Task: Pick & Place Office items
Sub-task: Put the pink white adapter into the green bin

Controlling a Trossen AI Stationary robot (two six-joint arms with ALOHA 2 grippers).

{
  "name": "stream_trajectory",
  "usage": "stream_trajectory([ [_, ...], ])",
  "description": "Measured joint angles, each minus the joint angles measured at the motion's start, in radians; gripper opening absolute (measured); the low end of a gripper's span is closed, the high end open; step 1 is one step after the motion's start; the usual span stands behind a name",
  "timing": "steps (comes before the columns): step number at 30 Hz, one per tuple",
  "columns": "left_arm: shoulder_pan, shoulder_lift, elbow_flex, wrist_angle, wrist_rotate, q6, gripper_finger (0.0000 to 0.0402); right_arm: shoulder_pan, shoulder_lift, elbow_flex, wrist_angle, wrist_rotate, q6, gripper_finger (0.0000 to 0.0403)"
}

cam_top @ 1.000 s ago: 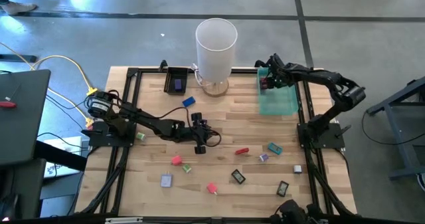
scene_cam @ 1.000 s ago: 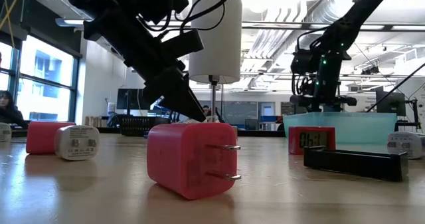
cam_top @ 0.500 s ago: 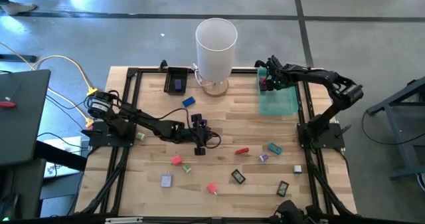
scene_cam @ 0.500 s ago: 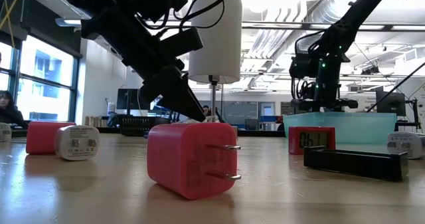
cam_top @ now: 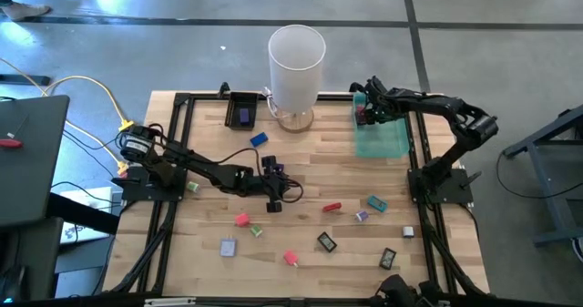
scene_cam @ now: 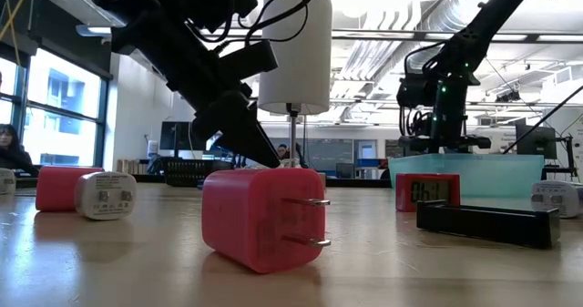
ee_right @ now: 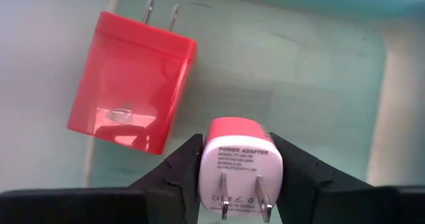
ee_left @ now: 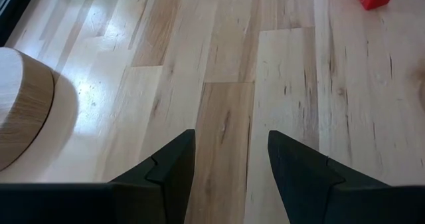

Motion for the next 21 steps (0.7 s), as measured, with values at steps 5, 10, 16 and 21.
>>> stream_trajectory([
  [5,0.0,0.0,0.0,-0.001,0.003,0.0,0.0181,0.0,0.0,0.0,0.0,0.0,0.0,0.0135],
  [10,0.0,0.0,0.0,-0.004,0.003,0.0,0.0181,0.0,0.0,0.001,0.004,0.0,-0.003,0.0135],
  [16,0.0,0.0,0.0,-0.007,0.003,0.0,0.0181,0.0,0.0,0.001,0.008,0.0,-0.004,0.0135],
  [21,0.0,0.0,0.0,-0.01,0.002,0.0,0.0181,0.0,-0.001,0.001,0.007,0.0,-0.004,0.0135],
])
